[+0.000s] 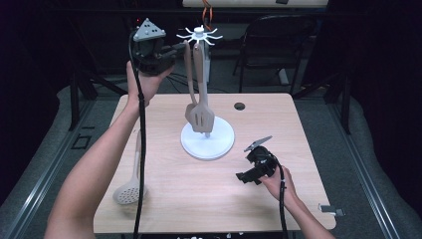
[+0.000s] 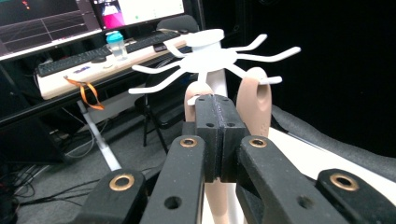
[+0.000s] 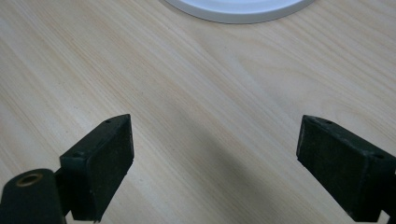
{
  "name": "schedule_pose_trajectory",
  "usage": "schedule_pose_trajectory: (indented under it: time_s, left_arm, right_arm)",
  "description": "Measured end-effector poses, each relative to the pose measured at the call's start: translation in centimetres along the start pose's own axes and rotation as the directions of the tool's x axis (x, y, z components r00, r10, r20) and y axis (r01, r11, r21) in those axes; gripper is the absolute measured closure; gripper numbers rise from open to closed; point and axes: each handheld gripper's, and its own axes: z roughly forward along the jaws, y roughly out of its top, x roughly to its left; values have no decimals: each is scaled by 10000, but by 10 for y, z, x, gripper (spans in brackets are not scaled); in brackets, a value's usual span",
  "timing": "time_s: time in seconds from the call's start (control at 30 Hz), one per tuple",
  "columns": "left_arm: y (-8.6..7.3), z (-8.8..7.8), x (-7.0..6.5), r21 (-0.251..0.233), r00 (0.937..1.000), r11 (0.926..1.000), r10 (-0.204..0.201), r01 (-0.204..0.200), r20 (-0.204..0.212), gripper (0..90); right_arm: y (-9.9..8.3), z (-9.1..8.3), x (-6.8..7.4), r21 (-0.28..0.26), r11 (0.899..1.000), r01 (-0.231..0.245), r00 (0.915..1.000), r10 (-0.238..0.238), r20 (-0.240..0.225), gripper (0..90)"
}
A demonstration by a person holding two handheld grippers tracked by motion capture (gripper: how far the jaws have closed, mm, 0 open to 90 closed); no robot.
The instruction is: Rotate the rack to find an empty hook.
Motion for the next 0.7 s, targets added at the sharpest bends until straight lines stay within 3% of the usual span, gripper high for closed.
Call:
schedule_pose_trajectory:
  time_s: [0.7]
  left_arm:
    - [3,14,21,222,9971,9991,-358,374,-678,898]
  right_arm:
    - [0,1,0,-16,10000,-13,10000,13,0,107]
